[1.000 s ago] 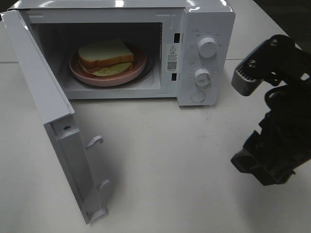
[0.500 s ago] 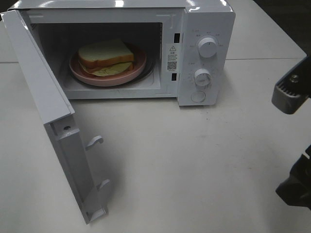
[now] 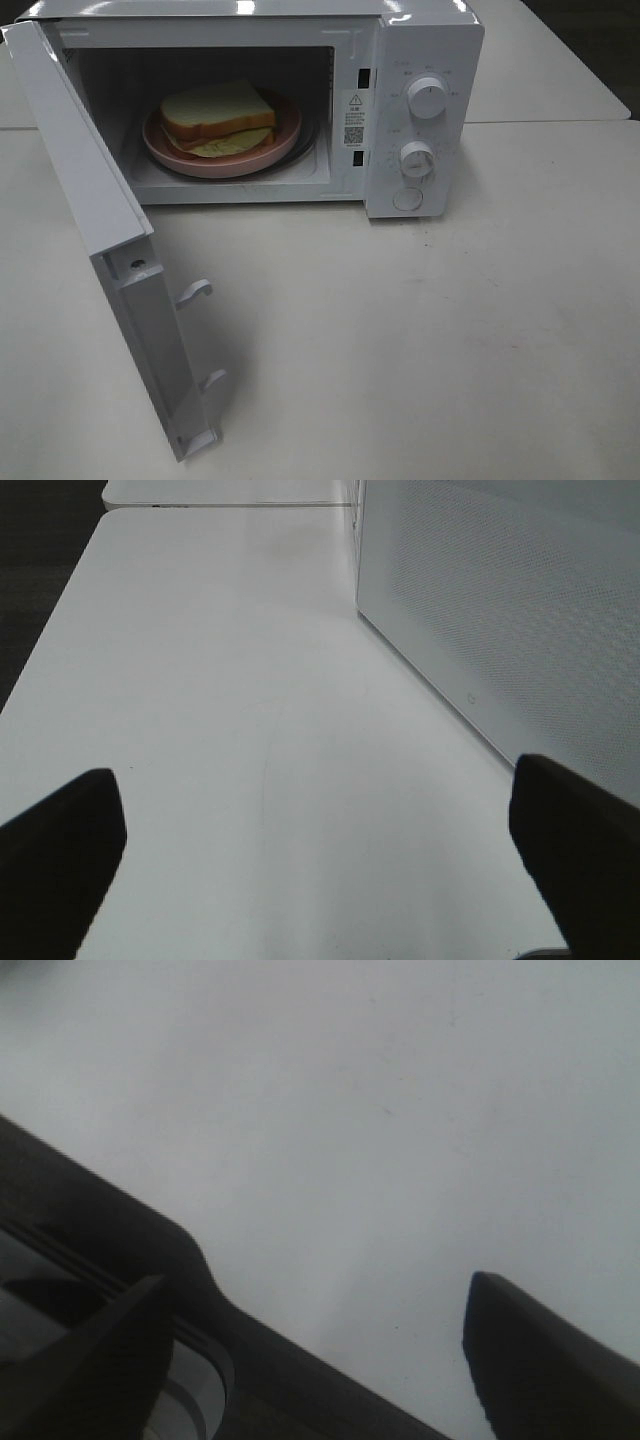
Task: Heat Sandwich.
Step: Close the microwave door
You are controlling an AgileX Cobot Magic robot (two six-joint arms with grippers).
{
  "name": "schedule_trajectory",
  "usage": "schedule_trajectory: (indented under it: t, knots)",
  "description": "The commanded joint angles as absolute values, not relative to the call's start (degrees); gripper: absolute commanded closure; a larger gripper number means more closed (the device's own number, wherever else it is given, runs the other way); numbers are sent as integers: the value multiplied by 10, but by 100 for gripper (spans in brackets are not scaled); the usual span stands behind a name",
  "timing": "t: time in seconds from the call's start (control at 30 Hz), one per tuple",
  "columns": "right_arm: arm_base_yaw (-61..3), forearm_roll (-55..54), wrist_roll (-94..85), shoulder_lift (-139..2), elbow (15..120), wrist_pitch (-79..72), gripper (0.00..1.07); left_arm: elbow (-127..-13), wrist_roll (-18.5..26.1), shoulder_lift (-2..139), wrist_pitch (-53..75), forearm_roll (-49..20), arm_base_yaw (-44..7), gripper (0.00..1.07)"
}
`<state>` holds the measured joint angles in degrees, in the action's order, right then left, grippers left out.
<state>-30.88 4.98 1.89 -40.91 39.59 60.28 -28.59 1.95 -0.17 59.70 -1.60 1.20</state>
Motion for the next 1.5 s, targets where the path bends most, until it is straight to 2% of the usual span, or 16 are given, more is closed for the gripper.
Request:
schedule_trajectory:
  t: [0.03, 0.33, 0.6, 0.8, 1.5]
  knots:
    - [-264, 54, 24, -375, 393, 607, 31, -284, 21, -17, 594, -16, 13, 5]
    - [-199, 53, 33, -302, 387, 595, 31, -284, 21, -17, 594, -16, 13, 5]
    - [-135, 45, 34, -215, 305, 573, 31, -284, 21, -17, 594, -16, 13, 5]
    - [-96, 24, 35, -151, 299, 579, 31, -284, 21, -17, 594, -16, 13, 5]
    - [-70, 5, 5, 18, 289, 591, 31, -284, 21, -17, 594, -16, 13, 5]
